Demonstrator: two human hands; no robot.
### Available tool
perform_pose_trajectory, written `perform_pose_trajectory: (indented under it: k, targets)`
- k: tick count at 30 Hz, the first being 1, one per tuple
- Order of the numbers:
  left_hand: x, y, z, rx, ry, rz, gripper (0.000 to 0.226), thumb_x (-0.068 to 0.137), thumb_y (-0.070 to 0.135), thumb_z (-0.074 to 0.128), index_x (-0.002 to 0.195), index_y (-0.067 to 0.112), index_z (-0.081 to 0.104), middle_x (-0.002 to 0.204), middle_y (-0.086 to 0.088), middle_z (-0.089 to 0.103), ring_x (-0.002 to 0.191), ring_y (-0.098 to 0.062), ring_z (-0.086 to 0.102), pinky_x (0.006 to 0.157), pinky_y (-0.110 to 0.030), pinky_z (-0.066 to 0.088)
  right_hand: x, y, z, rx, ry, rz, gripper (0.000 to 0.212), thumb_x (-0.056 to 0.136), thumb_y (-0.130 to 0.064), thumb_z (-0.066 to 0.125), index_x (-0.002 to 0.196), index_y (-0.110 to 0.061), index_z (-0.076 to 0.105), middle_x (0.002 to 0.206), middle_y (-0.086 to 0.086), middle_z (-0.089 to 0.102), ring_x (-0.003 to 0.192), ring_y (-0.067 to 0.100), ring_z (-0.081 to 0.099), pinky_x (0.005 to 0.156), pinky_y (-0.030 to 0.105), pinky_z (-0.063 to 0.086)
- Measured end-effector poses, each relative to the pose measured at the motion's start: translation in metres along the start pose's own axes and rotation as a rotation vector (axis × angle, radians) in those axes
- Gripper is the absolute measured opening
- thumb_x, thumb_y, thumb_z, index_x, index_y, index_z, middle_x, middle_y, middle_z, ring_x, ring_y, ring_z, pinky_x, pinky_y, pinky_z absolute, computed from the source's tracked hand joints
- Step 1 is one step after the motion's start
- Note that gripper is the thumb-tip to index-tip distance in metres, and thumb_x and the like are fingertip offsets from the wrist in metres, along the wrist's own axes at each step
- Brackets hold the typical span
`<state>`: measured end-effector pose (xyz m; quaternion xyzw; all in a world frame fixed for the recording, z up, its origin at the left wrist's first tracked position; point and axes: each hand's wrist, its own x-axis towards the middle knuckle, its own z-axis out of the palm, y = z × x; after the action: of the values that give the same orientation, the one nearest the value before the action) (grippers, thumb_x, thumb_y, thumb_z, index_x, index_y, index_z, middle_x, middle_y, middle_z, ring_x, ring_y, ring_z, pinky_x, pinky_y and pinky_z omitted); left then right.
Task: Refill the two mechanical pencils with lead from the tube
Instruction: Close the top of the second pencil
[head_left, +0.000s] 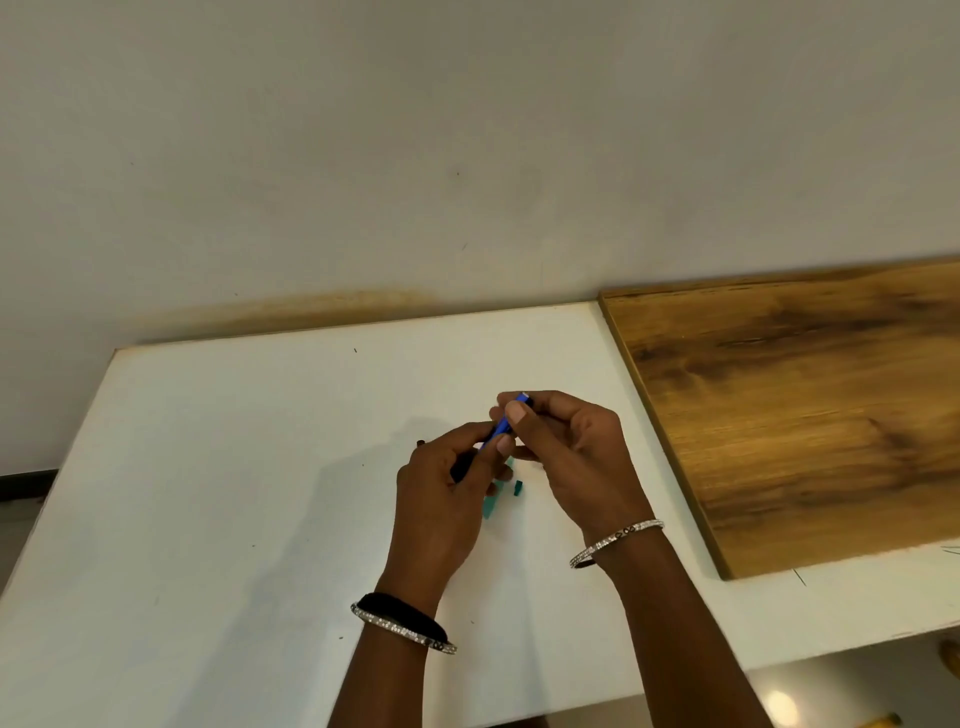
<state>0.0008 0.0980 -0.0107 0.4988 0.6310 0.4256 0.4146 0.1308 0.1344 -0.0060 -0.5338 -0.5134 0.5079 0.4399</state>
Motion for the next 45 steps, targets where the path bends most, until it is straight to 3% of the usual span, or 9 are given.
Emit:
perform_pose_trajectory:
  k: [6,15,19,22,24,27,31,37,45]
  targets:
    - [0.0,0.001,0.0,-0.11,-0.123,-0.093,0.034,0.079,0.054,0.053,0.102,0.036,0.07,0.077,0.007,0.077,0.069,-0.007,0.071,0.054,-0.018,0.05,0.001,-0.003,-0.006,0.246,0.064,0.05,0.015,0.093,-0.019,0.058,0.097,-0.012,0.07,0.089,0.007,0.077,0.091,0.021,0.073,0.081,0.034,0.059]
    - [0.002,0.0,0.004,-0.1,-0.157,-0.132,0.026,0.089,0.04,0.057,0.108,0.027,0.07,0.083,0.005,0.076,0.071,-0.009,0.07,0.059,-0.021,0.054,0.003,-0.003,-0.018,0.173,0.101,0.094,0.02,0.091,-0.022,0.06,0.103,-0.012,0.072,0.091,0.007,0.077,0.089,0.02,0.073,0.075,0.034,0.058]
    - [0.0,-0.002,0.001,-0.112,-0.145,-0.135,0.019,0.094,0.033,0.055,0.105,0.027,0.069,0.082,0.004,0.074,0.065,-0.004,0.065,0.057,-0.019,0.049,0.004,0.001,-0.019,0.022,0.234,0.125,0.023,0.09,-0.041,0.058,0.088,-0.025,0.075,0.084,-0.005,0.076,0.08,0.012,0.07,0.072,0.032,0.056]
    - [0.0,-0.003,-0.001,-0.101,-0.13,-0.12,0.017,0.095,0.032,0.054,0.103,0.028,0.068,0.084,0.004,0.074,0.064,0.0,0.063,0.057,-0.013,0.045,0.003,0.013,-0.026,-0.363,0.377,0.029,0.015,0.092,-0.028,0.061,0.093,-0.02,0.073,0.088,-0.003,0.074,0.076,0.009,0.064,0.073,0.024,0.053]
    - [0.0,-0.003,-0.001,-0.102,-0.125,-0.115,0.016,0.095,0.031,0.054,0.102,0.027,0.068,0.084,0.004,0.074,0.064,0.001,0.063,0.057,-0.011,0.045,0.002,0.02,-0.03,-0.594,0.366,0.013,0.013,0.089,-0.016,0.064,0.099,-0.018,0.073,0.096,-0.001,0.073,0.079,0.007,0.059,0.073,0.015,0.047]
    - [-0.001,-0.004,-0.001,-0.098,-0.119,-0.111,0.016,0.095,0.03,0.054,0.103,0.026,0.068,0.084,0.003,0.074,0.065,0.002,0.062,0.055,-0.008,0.045,0.001,0.027,-0.027,-0.787,0.243,0.05,0.023,0.087,-0.013,0.067,0.108,-0.02,0.071,0.104,0.001,0.07,0.088,0.011,0.06,0.084,0.022,0.047]
    - [-0.001,-0.004,-0.001,-0.07,-0.105,-0.108,0.016,0.095,0.03,0.054,0.104,0.028,0.067,0.084,0.005,0.073,0.065,0.004,0.062,0.055,-0.007,0.046,0.002,0.033,-0.021,-0.896,0.201,0.041,0.025,0.085,-0.016,0.07,0.109,-0.021,0.07,0.109,0.003,0.067,0.098,0.018,0.062,0.088,0.025,0.047]
    - [-0.001,-0.004,-0.002,-0.022,-0.111,-0.103,0.016,0.094,0.033,0.053,0.105,0.03,0.065,0.083,0.009,0.072,0.068,0.005,0.063,0.057,-0.009,0.048,0.005,0.035,-0.016,-0.973,0.248,0.077,0.017,0.084,-0.018,0.071,0.101,-0.018,0.069,0.102,0.005,0.067,0.092,0.019,0.06,0.081,0.026,0.049]
    - [-0.002,-0.002,-0.008,0.018,-0.096,-0.069,0.02,0.095,0.033,0.052,0.11,0.029,0.064,0.09,0.007,0.072,0.083,-0.01,0.068,0.078,-0.026,0.054,0.005,0.038,-0.014,-0.984,0.254,0.112,0.026,0.085,-0.014,0.069,0.109,-0.012,0.061,0.109,0.007,0.064,0.103,0.021,0.059,0.088,0.025,0.048]
